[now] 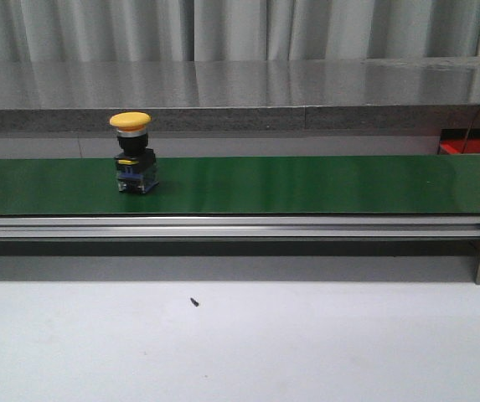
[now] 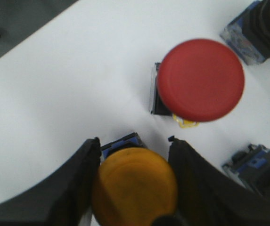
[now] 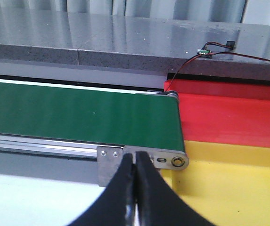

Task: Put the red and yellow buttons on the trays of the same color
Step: 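Grasp a second yellow button with the left gripper, then set the second yellow button on the conveyor and release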

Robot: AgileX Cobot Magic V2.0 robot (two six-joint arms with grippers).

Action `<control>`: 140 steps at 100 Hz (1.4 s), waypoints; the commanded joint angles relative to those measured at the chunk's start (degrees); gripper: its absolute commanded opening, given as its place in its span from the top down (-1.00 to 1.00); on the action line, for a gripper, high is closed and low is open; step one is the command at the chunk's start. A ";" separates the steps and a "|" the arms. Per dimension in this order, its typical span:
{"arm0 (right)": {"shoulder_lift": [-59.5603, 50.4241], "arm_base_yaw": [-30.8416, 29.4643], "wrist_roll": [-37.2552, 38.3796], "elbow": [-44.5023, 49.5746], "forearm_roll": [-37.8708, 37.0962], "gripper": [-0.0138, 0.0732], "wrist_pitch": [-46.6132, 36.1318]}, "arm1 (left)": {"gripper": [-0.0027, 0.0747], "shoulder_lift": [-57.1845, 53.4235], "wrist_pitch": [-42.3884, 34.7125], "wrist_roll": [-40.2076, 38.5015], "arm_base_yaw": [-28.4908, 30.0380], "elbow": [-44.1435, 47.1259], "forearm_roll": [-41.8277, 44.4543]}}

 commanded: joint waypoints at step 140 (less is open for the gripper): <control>-0.74 -0.27 0.04 -1.07 -0.45 0.84 -4.83 | 0.65 -7.33 6.64 4.48 -33.52 -12.18 -3.38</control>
